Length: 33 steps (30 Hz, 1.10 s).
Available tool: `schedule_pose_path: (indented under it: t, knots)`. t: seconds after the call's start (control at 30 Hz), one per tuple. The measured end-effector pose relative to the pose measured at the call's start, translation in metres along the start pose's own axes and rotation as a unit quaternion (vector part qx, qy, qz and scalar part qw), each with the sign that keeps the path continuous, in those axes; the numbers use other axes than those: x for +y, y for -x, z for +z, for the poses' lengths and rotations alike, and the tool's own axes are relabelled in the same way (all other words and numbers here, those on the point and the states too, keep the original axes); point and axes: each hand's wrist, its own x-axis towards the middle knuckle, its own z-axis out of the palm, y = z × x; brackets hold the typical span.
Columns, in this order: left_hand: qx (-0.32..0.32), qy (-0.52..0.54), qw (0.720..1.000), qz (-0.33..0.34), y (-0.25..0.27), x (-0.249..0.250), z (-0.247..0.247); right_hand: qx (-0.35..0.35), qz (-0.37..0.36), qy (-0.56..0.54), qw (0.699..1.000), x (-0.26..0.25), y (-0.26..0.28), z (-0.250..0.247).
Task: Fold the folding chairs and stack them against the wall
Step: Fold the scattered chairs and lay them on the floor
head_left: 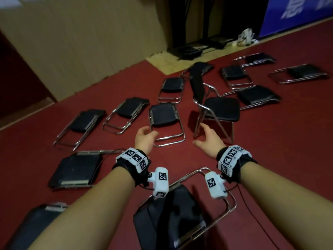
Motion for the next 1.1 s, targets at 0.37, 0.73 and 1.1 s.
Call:
schedule_pose_path:
  t: [0.37,0.73,1.1]
  knots:
    - [-0.107,0.016,0.992,0.067,0.071,0.099,0.180,0.076,0.021,-0.005,0.997,0.080,0.029,-0.204]
    - [-0.155,0.035,0.987,0.027,0.116,0.121,0.400,0.104,0.063,0.003,0.993,0.214,0.038,-0.369]
    - [-0.179,-0.013,0.983,0.025,0.057,0.122,0.522,0.108,0.107,-0.009,0.988,0.286,-0.033,-0.424]
